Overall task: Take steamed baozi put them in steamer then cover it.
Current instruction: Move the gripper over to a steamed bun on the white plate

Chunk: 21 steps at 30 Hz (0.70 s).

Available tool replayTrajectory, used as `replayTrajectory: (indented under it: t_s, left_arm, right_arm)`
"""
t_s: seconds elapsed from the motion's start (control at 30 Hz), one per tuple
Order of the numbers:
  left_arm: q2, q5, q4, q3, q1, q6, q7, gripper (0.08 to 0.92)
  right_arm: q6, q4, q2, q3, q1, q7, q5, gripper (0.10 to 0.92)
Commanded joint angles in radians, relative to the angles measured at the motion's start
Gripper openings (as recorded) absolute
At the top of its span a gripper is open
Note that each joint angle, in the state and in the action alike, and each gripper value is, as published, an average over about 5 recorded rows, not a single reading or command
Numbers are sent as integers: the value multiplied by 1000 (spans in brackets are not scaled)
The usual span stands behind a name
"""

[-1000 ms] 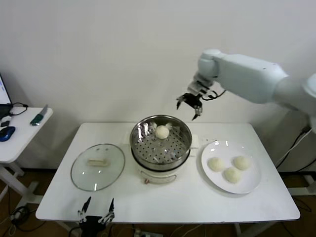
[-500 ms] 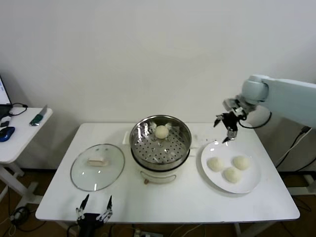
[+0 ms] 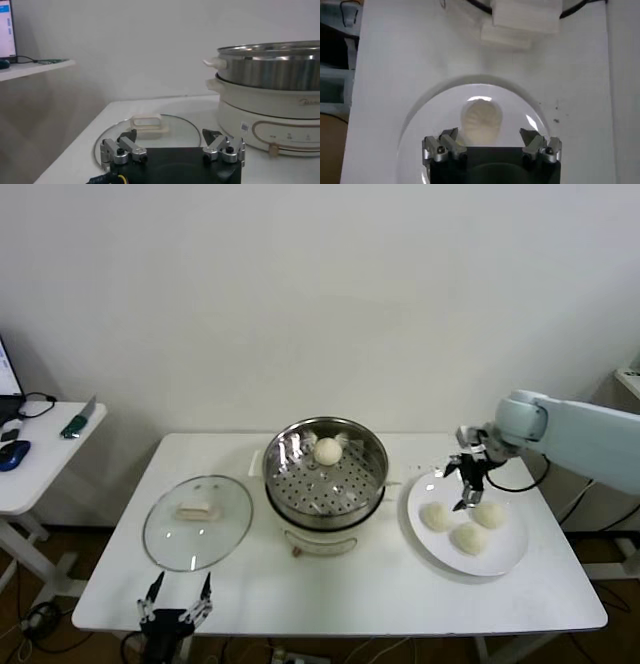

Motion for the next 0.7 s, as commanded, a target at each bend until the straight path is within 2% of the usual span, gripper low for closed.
replayTrajectory:
  t_s: [0.03, 0.7]
  left_arm:
    - [1, -15, 3, -17, -1, 0, 2, 823]
    - [-3, -12, 5, -1, 14, -5, -1, 823]
  right_arm:
    - [-39, -84, 56, 95, -167, 24, -84, 823]
    - [-23, -207, 129, 171, -254, 29, -172, 823]
